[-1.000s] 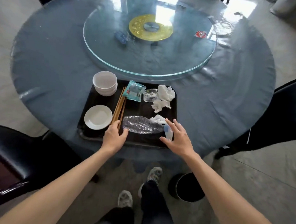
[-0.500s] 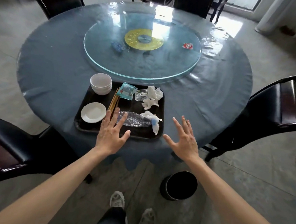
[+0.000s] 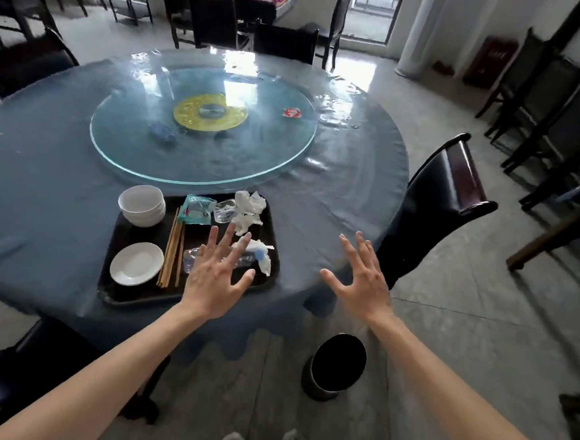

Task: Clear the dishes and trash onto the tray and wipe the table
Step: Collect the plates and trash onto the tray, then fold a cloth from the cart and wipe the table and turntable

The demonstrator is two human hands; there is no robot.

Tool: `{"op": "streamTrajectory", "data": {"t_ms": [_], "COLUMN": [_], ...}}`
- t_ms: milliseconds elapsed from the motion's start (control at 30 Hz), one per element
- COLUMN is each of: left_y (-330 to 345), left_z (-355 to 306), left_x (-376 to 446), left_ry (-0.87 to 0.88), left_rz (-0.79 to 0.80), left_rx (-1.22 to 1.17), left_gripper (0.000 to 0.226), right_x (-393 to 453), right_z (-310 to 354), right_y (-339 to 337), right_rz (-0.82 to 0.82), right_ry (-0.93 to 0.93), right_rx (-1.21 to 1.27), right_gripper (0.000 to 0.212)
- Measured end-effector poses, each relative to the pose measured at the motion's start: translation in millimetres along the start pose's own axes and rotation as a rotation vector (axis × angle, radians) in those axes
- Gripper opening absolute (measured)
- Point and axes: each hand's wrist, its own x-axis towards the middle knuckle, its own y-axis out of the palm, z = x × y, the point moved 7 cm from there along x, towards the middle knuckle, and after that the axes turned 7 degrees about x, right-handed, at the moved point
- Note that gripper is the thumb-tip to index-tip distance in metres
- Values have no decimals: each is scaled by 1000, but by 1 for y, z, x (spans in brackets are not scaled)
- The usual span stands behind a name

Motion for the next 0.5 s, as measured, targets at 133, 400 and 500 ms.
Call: {"op": "streamTrajectory", "data": {"t_ms": [133, 400, 500], "left_y": [8, 48, 61], "left_z": [-49, -151, -200], "left_x": [14, -16, -51], "left_ry": [233, 633, 774], "left_rz": [23, 199, 264], "left_rx": [-45, -84, -117], "left_gripper": [72, 71, 72], "right_x": [-51, -197, -263], "right_z": [-25, -59, -66], "right_y": [-20, -46, -56], "right_rz": [-107, -292, -360], "right_ry": [186, 516, 624], "right_rx": [30, 1, 2], "right_gripper": [85, 83, 83]}}
